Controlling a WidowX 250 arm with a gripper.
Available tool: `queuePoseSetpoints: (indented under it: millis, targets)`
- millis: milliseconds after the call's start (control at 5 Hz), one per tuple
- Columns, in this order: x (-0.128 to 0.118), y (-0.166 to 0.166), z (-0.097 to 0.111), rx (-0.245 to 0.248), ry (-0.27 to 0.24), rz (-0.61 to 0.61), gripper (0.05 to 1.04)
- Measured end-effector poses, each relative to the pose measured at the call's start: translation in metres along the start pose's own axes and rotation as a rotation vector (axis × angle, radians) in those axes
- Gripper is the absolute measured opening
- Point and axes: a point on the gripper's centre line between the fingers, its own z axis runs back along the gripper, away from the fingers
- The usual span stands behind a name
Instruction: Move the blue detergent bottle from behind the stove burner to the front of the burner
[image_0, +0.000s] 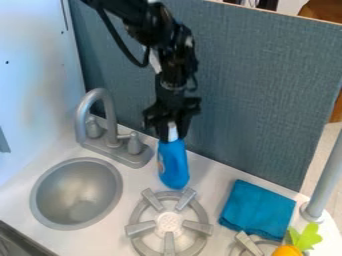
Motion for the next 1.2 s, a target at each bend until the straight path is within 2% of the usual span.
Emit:
queuePoseSetpoints:
  millis: [200, 400, 600, 1000, 1200]
  targets:
    - [0.009, 0.008, 0.034, -0.083, 0.034, -0.041, 0.505]
    - [-0.005, 0.024, 0.044, -0.093, 0.053, -0.116, 0.505]
    - [-0.026, 0.037, 0.048, -0.075, 0.059, -0.217, 0.505]
    - [-0.089, 0.049, 0.066, -0.058, 0.029, -0.507, 0.506]
    - [-0.124, 0.041, 0.060, -0.016, -0.049, -0.690, 0.506]
